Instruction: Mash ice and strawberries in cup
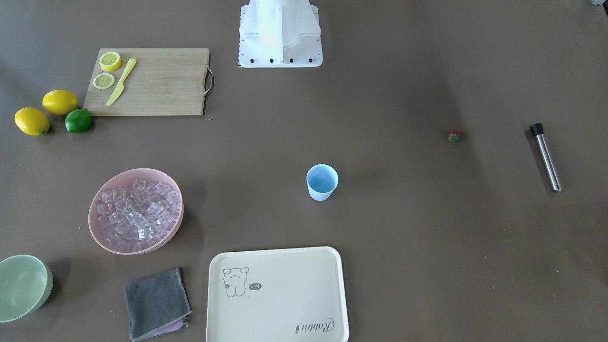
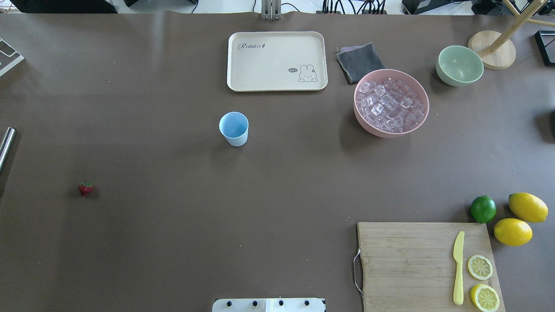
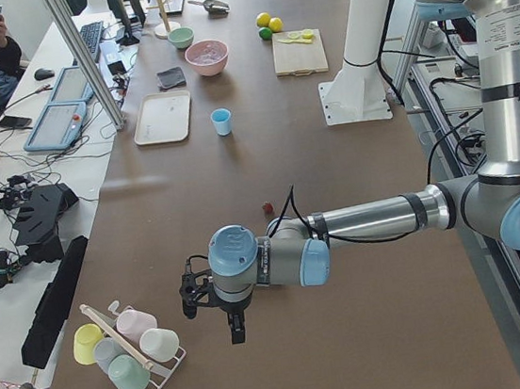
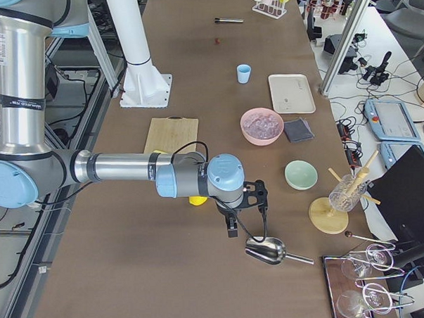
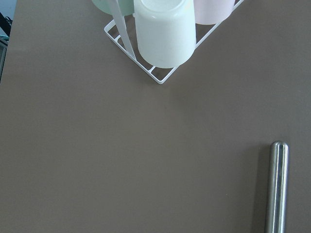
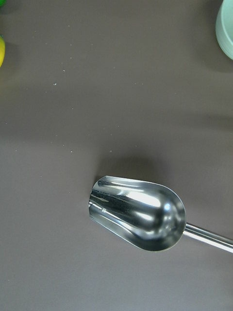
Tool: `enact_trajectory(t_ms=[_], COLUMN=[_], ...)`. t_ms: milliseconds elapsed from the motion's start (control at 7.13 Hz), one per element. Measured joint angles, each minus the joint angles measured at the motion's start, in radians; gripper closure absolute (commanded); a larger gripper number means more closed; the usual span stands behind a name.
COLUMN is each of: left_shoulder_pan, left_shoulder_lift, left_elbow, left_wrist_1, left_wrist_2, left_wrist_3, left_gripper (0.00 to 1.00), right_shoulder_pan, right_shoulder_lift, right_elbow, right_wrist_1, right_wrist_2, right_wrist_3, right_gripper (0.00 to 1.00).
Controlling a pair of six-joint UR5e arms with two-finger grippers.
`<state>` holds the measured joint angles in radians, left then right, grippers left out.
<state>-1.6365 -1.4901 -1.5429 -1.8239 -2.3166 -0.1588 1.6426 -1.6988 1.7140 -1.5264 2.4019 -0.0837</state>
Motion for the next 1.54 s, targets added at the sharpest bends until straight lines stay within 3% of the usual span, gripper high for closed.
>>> enact_trajectory(t_ms=[982, 1263, 1543], left_shoulder_pan=[-0.003, -0.006, -0.008], left_shoulder_lift=[0.021, 0.031, 0.034], left_elbow=[0.038, 0.035, 0.034], left_wrist_1=[-0.061, -0.069, -0.071], left_wrist_2=[-0.007, -0.008, -0.006], left_wrist_3=[0.085, 0.094, 0.098], left_gripper=[0.02, 0.02, 0.02], right_shoulder_pan=[-0.001, -0.043, -0.141], right_shoulder_lift=[-0.002, 0.01, 0.093], right_elbow=[0.004, 0.052, 0.089], right_wrist_1=[0.0, -0.003, -0.01], right_wrist_2=[-0.002, -0.001, -0.003], right_wrist_3=[-0.005, 0.005, 0.106], right_gripper=[0.0, 0.0, 0.0])
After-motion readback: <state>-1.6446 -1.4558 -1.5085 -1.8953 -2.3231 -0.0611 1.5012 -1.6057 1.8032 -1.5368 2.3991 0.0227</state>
